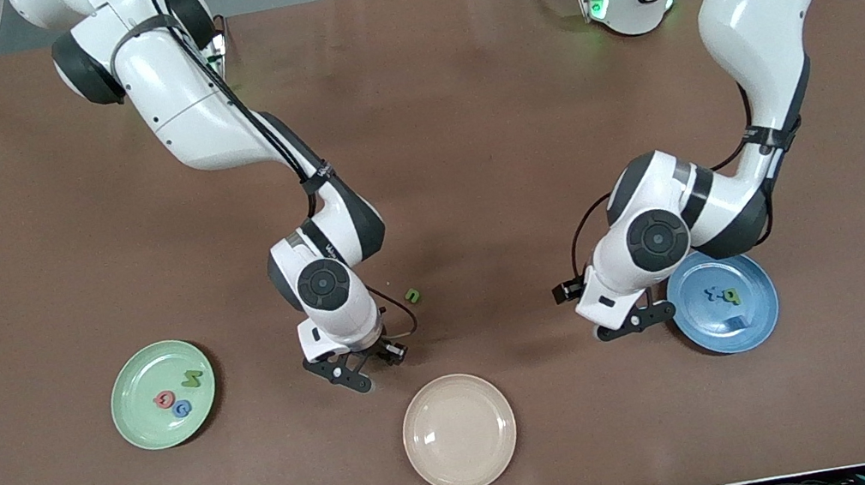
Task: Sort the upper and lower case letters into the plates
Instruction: 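Carry the green B to the green plate while the left gripper reaches green n, then release the B and retract the right gripper while the left gripper grasps n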
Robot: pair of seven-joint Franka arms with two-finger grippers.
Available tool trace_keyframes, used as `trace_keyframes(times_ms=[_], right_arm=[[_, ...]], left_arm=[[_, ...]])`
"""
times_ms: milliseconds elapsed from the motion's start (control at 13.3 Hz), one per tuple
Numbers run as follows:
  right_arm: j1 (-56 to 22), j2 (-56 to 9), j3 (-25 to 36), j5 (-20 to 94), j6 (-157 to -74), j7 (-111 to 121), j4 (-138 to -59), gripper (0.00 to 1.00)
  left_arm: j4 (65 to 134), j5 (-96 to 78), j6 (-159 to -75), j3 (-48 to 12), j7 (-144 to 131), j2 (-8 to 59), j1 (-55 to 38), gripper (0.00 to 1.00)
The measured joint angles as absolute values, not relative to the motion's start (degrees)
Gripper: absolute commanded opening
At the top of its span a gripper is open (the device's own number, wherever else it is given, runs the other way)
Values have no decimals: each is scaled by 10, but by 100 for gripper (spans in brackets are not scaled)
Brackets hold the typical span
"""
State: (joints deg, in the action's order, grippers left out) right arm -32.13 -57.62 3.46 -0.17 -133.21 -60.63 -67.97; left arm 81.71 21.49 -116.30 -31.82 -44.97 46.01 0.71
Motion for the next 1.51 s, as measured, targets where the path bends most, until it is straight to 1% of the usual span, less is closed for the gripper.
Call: trace_keyframes(times_ms=[75,151,301,376,527,677,903,1054,1204,1355,1430,1505], right_arm=[[-322,-576,35,-8,-1332,-607,-680,9],[-323,-576,35,-15,-1332,-608,-679,4],[-325,-576,35,-23,-1332,-608,-679,1],[-324,-576,36,-24,-1329,-606,-678,1],[-314,-573,42,-24,-1296,-575,-668,1],[-279,-564,42,-24,-1263,-506,-652,1],[-220,-532,42,-23,-1205,-365,-645,1],[-179,-511,43,-23,-1181,-255,-645,1],[-137,-502,44,-23,-1140,-135,-645,3],[-92,-501,44,-23,-1115,-24,-648,4],[-69,-501,44,-23,-1103,27,-650,5],[-48,-502,43,-22,-1092,71,-654,8]], left_arm=[[817,209,-1164,-318,-450,461,6,92],[817,202,-1165,-318,-450,461,6,88],[817,186,-1169,-318,-456,464,1,81],[817,178,-1175,-319,-468,466,-4,80],[817,151,-1200,-319,-513,471,-21,77],[815,132,-1231,-319,-572,480,-48,75],[795,121,-1282,-317,-674,505,-100,72],[771,121,-1331,-289,-754,526,-160,70],[741,120,-1360,-225,-821,546,-242,67],[705,120,-1382,-170,-883,568,-313,59],[691,120,-1390,-158,-898,577,-333,58],[681,120,-1394,-154,-904,583,-342,57]])
